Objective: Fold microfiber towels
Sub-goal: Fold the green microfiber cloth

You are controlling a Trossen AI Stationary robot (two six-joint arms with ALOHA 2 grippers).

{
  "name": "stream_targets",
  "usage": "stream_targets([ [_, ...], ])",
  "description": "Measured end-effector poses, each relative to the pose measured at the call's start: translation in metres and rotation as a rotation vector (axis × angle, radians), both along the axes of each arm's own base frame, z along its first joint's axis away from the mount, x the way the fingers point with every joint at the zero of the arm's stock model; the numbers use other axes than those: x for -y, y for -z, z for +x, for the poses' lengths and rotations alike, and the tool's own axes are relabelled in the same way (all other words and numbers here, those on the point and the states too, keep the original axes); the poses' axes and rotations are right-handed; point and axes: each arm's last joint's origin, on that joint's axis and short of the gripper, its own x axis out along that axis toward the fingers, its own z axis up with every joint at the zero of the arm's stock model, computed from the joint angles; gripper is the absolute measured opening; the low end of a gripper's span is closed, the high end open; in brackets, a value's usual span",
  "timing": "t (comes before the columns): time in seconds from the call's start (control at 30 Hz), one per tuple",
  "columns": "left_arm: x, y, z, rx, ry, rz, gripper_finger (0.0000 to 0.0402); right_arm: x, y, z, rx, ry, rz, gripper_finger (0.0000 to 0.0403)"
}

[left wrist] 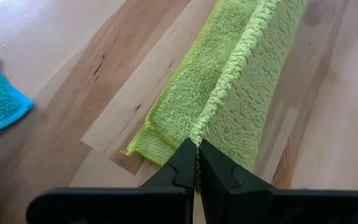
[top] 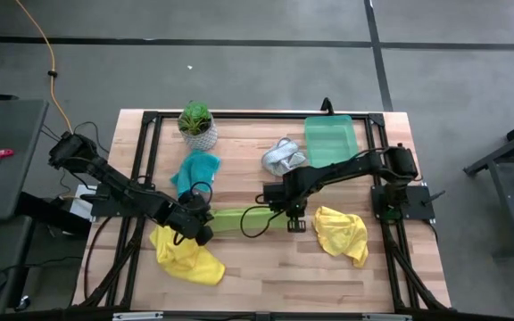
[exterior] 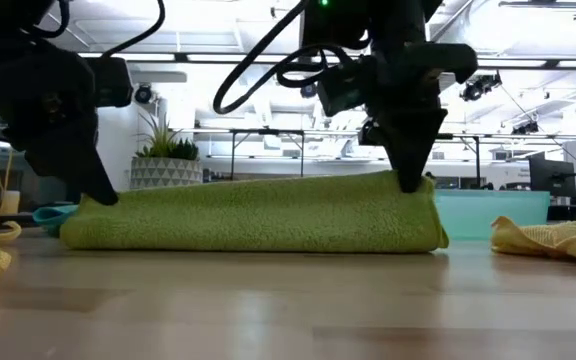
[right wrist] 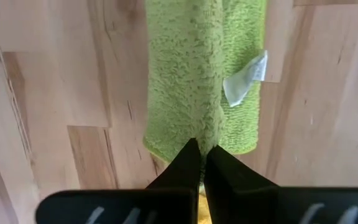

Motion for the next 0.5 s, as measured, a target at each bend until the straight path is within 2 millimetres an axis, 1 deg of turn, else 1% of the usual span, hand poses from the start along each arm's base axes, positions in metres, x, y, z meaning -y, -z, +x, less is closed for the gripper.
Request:
stream_targets([
  [0.2,-0.0003,0.0,0.0001,-0.012,0.036,0.029,0.0001,-0.0055,0.0,-0.0004,0.003,-0.015,-0.003,0.0],
  [0.33,-0.0004,0.0,0.0001,-0.011,0.034,0.033,0.0013,-0.0072,0.0,-0.0004,0.006,-0.019,-0.012,0.0002],
  [0.43,-0.0009,0.0002,-0.0004,-0.014,0.028,0.043,0.003,-0.0068,0.0001,-0.0005,0.0,0.018,-0.022,0.002],
  [0.5,-0.0013,0.0003,-0.0008,-0.015,0.02,0.052,0.0046,-0.0062,0.0002,-0.0006,-0.001,0.031,-0.042,0.0046],
])
